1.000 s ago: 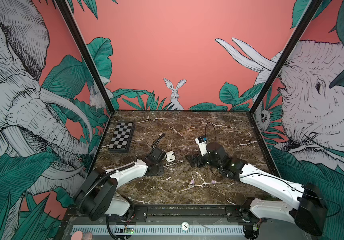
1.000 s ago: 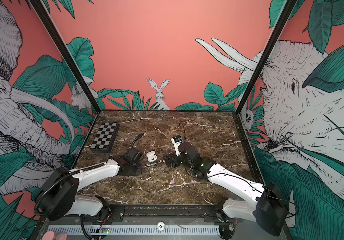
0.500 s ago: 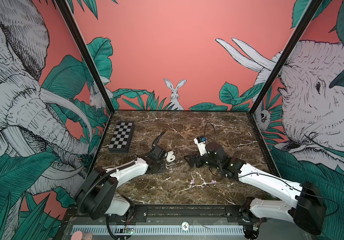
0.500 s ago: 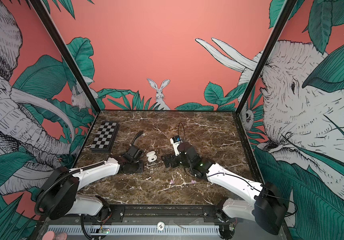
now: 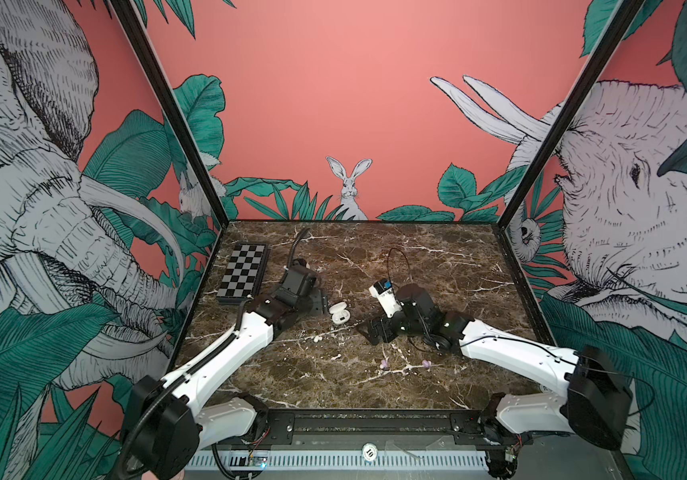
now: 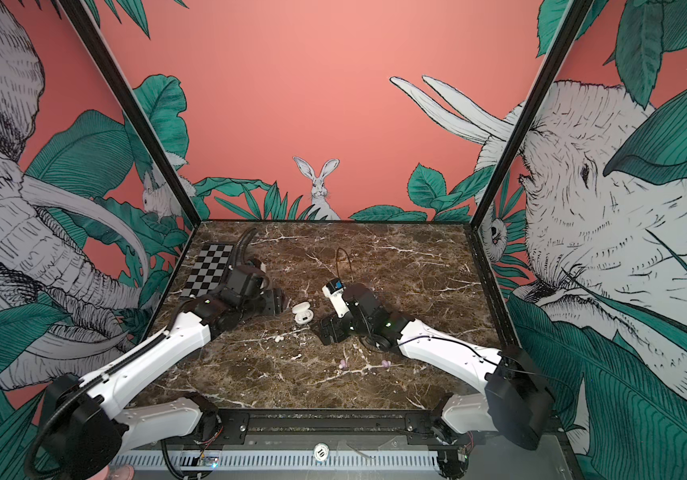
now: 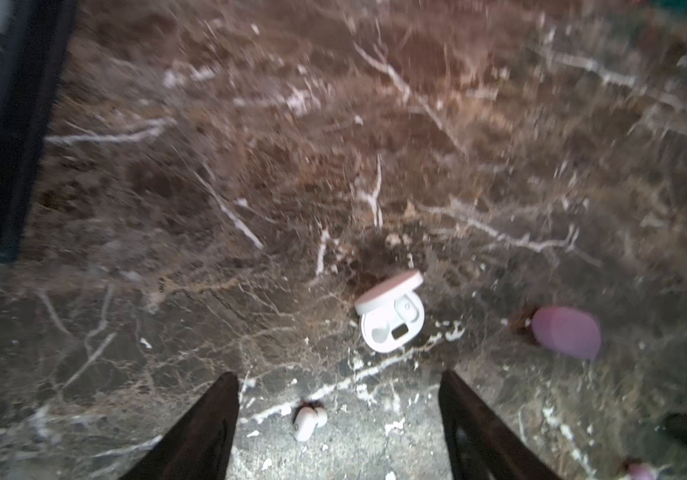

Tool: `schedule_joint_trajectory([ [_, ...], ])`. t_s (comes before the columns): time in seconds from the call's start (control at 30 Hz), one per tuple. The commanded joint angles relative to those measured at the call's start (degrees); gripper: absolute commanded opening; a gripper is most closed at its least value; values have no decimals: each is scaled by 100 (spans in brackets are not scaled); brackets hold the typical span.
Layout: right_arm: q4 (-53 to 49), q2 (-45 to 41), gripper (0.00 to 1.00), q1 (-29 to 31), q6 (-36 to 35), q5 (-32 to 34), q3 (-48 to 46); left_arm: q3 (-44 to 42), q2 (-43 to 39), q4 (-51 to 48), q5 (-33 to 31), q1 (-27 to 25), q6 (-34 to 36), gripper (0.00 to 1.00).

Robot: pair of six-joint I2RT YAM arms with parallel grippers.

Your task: Insert the wireless bluetooth earbuds into the charging case

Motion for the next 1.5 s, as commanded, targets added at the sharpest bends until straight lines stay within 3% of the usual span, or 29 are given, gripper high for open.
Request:
schedule_joint_trajectory([
  [0.0,83,522,93,253,-519,-720,450,209,-588,-537,-544,453,682,91],
  [0.07,-142,1021,93,413,-711,-945,922,200,-916,-628,-680,824,879,97],
  [0.33,-620,2683,91,608,-1063,-1274,2408,-683,-2349,-395,-2419,846,1307,99],
  [0.5,-621,3378,91,621,-979,-1382,2975,-1021,-2929,-296,-3084,842,1370,99],
  [1.47,-586,4461,90,784,-633,-1005,3508,-1391,-3166,212,-3206,591,1557,99],
])
